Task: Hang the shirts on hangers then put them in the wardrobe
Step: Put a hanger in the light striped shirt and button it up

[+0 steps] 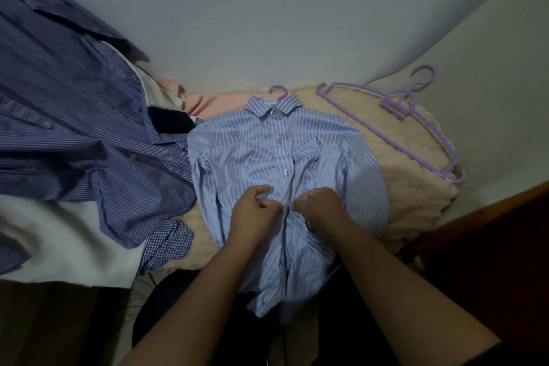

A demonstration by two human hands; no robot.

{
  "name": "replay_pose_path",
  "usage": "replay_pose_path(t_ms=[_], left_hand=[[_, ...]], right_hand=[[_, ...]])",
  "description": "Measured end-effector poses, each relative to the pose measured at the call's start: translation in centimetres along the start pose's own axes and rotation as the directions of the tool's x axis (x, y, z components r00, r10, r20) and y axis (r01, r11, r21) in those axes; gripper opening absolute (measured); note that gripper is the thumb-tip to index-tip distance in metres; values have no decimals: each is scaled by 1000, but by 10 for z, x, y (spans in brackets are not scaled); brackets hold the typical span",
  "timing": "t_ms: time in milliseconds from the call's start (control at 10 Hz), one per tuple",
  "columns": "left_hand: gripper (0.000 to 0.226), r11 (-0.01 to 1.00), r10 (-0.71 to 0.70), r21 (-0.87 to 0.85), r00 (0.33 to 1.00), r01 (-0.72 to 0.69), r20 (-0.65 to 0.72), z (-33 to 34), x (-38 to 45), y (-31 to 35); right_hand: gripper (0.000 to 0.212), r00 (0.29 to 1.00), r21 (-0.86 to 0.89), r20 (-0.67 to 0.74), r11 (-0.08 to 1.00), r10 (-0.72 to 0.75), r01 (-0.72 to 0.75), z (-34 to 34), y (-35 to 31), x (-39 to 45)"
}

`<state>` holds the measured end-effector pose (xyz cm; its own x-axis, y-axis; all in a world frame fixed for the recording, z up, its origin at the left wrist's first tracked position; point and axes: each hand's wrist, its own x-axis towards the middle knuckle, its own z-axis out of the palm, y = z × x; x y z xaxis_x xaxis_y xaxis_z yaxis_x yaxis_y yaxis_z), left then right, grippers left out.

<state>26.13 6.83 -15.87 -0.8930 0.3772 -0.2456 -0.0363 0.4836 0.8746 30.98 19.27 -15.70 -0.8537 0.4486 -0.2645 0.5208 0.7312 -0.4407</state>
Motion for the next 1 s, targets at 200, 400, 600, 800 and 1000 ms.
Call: replay_pose_path(t_ms=[200,400,600,800,1000], left_hand=[[43,987,-12,-159,1000,13,6,3,-8,1],[45,969,6,-246,999,-18,-48,2,-16,9],[49,978,27,-205,997,-42,-74,-2,-12,9],[60,987,91,-130,996,-89,10,-1,-16,12],[87,993,75,-96,984,-60,159,0,-15,8]], right_hand=[[25,1000,-15,-4,1000,-11,11,4,10,-10],[26,981,73,-176,993,-83,97,12,2,-19],[16,998,187,-28,980,-59,63,-6,4,-22],[15,996,256,6,963,-91,87,-10,-1,-19],[37,932,126,-186,934,-310,335,3,12,-3]])
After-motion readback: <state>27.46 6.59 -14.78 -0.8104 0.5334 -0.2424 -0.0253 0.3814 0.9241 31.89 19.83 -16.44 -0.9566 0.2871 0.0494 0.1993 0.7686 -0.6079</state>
